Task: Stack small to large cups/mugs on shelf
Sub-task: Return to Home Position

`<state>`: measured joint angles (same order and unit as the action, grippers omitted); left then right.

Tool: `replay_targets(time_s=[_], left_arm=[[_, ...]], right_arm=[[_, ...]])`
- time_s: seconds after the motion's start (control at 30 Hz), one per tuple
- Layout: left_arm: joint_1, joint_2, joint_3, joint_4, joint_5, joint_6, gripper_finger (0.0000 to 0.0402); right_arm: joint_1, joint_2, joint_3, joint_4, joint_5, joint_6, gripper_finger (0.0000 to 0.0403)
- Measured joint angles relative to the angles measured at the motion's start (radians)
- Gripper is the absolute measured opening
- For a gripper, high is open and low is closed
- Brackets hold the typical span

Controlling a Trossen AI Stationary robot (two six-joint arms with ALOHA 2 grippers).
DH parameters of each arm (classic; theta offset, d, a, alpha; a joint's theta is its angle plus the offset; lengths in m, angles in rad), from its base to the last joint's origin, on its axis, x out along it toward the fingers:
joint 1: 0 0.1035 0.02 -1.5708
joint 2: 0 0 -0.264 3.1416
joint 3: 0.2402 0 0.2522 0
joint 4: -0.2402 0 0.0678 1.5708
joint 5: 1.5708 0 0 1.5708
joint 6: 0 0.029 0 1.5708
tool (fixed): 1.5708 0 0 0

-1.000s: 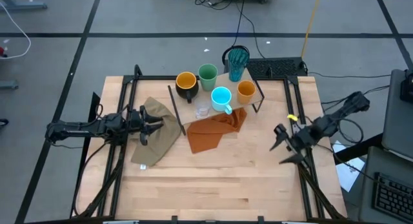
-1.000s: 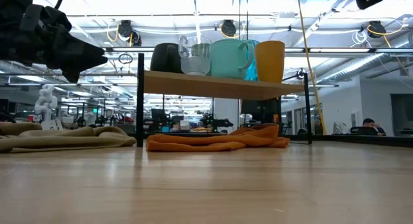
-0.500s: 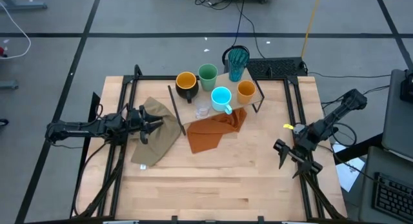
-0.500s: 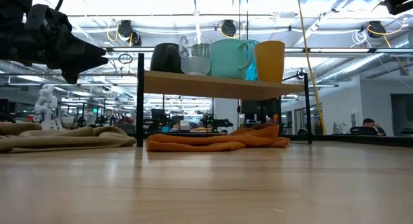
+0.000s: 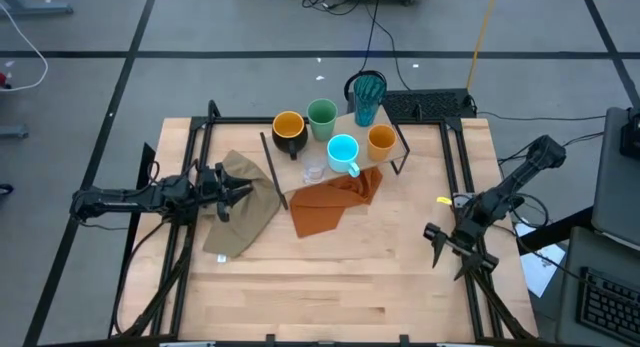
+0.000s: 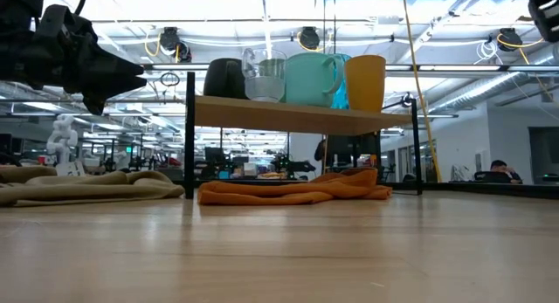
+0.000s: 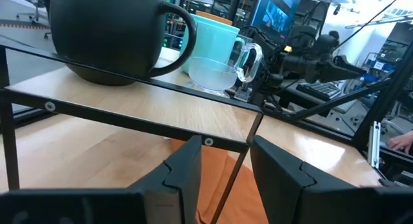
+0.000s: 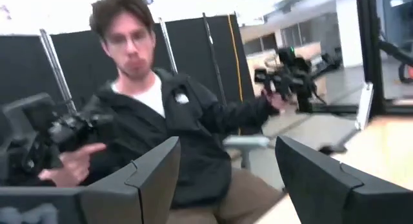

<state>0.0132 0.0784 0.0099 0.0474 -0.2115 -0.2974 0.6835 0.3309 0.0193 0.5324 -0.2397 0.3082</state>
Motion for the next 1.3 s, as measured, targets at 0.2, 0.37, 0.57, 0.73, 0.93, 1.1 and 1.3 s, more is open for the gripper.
replay_targets(time_s=[0.2,0.37,0.57,0.73,0.93,1.1,1.3], left_arm=[[0.0,0.0,0.0,0.004,0.0,0.0,0.0134],[0.0,0.0,0.0,0.004,0.0,0.0,0.0134],[0.0,0.0,0.0,0.004,0.0,0.002,0.0134],[0.0,0.0,0.0,0.004,0.001,0.006,0.0134],[-0.002,0.0,0.0,0.002,0.001,0.013,0.0134],[-0.002,0.0,0.0,0.002,0.001,0.03,0.0134],[-0.002,0.0,0.0,0.0,0.01,0.034,0.0133]], right_arm=[[-0.003,0.001,-0.001,-0.111,0.235,-0.119,0.0247],[-0.004,0.001,-0.002,-0.103,0.403,-0.242,0.0247],[-0.075,0.001,-0.003,-0.142,0.532,-0.268,0.0247],[-0.215,0.001,-0.003,-0.142,0.502,-0.277,0.0247],[-0.397,0.001,-0.004,-0.134,0.371,-0.288,0.0247],[-0.553,0.001,-0.004,-0.125,0.317,-0.318,0.0247],[-0.757,0.002,-0.004,-0.113,0.21,-0.306,0.0247]])
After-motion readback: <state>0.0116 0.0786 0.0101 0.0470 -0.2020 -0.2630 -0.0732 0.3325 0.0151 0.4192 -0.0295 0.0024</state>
